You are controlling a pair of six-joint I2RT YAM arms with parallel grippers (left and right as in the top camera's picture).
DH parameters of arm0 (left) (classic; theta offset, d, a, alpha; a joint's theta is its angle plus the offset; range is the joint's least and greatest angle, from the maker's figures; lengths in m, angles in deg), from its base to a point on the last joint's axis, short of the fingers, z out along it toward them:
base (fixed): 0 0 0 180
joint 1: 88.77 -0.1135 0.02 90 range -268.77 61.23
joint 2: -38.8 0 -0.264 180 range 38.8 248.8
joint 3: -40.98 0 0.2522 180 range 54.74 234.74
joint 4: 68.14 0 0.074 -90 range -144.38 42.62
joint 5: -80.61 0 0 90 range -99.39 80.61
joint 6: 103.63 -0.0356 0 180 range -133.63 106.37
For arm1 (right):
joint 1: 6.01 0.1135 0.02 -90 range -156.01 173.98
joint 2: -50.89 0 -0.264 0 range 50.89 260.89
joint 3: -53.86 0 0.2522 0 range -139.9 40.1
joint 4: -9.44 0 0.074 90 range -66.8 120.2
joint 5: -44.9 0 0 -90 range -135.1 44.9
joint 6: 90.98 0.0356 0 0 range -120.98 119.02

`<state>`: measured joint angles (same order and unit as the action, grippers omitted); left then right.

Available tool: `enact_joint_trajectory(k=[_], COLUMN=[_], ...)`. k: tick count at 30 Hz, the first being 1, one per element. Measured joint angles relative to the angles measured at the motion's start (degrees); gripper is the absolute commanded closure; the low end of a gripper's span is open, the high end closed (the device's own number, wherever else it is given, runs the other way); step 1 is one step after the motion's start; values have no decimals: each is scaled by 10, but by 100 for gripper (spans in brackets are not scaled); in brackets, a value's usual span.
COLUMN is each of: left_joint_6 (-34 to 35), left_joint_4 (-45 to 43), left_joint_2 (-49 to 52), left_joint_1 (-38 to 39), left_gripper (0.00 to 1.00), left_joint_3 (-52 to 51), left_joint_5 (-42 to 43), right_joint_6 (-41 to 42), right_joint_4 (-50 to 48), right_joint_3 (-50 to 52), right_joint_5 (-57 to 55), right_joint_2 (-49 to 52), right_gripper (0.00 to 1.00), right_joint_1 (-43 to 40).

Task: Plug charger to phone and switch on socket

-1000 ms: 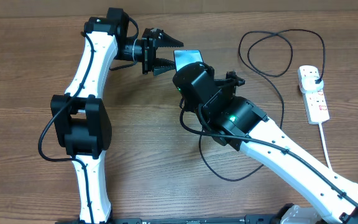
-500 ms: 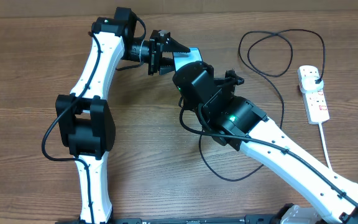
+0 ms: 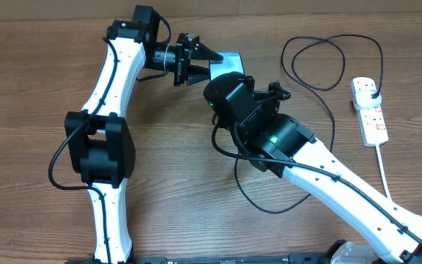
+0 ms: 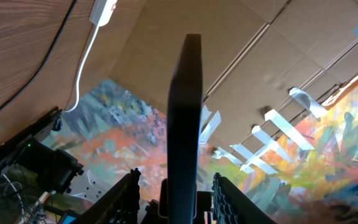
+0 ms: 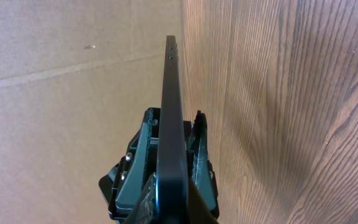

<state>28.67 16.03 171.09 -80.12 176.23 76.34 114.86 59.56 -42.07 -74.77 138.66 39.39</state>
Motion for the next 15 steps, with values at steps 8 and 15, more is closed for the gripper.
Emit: enact_joint_trajectory(k=[8, 15], left_joint_6=[11, 21], left_joint_4=[1, 1], left_joint_2=[0, 0], left_joint_1=[0, 0], left_gripper=[57, 56], left_joint_3=[0, 0], left_joint_5=[22, 27], right_joint_6=[0, 0], right_joint_4=[-3, -8], right_joint_3=[0, 0], right_joint_5=[-4, -4], right_joint_2=[3, 22], right_gripper=[96, 96], right_joint_1=[0, 0])
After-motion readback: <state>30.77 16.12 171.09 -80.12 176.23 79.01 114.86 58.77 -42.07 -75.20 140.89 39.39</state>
